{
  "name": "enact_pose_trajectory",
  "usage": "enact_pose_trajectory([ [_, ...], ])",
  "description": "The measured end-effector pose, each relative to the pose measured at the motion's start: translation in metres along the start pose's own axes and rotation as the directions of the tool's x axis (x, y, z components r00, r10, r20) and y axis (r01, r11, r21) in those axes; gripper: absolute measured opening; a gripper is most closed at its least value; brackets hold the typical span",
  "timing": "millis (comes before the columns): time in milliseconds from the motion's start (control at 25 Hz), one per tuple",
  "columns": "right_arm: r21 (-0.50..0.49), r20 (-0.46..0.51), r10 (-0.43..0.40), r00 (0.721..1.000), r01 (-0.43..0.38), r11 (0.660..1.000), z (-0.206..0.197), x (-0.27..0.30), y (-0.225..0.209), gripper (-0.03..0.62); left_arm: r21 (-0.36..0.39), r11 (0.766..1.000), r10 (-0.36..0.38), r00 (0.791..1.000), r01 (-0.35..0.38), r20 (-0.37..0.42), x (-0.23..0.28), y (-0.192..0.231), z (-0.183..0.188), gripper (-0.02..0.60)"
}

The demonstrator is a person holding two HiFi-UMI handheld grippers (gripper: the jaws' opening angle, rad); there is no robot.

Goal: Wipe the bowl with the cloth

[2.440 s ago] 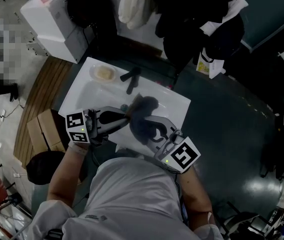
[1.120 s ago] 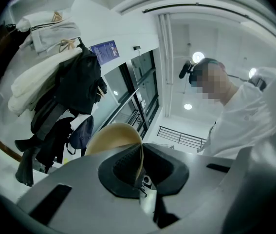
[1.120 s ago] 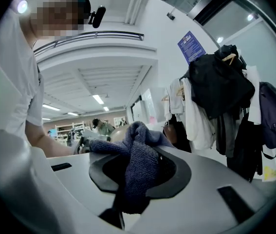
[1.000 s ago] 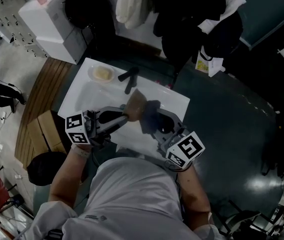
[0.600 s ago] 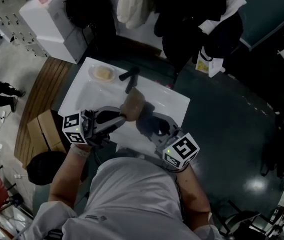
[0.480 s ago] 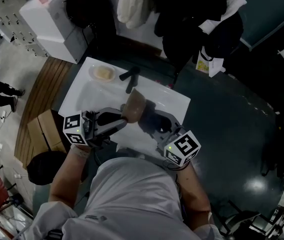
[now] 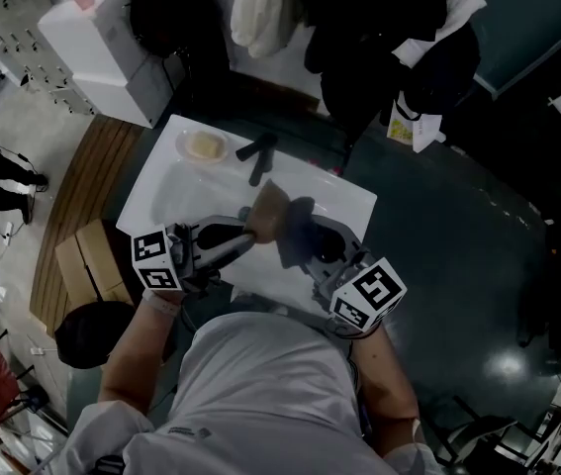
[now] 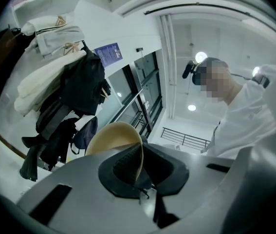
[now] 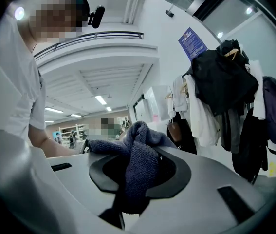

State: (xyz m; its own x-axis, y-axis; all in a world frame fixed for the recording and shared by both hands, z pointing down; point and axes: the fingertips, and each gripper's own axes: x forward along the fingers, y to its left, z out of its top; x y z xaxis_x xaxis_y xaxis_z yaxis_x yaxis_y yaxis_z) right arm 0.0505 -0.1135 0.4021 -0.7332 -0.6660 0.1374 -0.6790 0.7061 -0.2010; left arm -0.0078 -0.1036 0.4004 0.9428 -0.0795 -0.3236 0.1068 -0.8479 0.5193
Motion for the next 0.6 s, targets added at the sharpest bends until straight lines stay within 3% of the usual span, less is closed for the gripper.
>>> enact_pose_trajectory([
  [160, 0.001, -0.022, 0.023, 1.0, -0.023, 1.0, -0.009, 0.003, 0.011, 0.095, -0.031, 0.999, 0.022, 0.998, -0.021, 0.052, -0.001, 0.006, 0.006, 0.021],
  [320, -0.04, -0.068, 0.025, 0.997, -0.027, 0.999, -0.024, 0.006, 0.017, 0.095, -0.038, 0.999, -0.005, 0.995, 0.009, 0.097, -0.001, 0.003, 0.015, 0.021],
  [600, -0.047, -0.104, -0.051, 0.993, 0.047, 0.998, -0.034, 0.003, -0.007, 0.095, 0.004, 0.998, -0.063, 0.997, 0.063, 0.047, 0.007, -0.01, 0.013, 0.021],
])
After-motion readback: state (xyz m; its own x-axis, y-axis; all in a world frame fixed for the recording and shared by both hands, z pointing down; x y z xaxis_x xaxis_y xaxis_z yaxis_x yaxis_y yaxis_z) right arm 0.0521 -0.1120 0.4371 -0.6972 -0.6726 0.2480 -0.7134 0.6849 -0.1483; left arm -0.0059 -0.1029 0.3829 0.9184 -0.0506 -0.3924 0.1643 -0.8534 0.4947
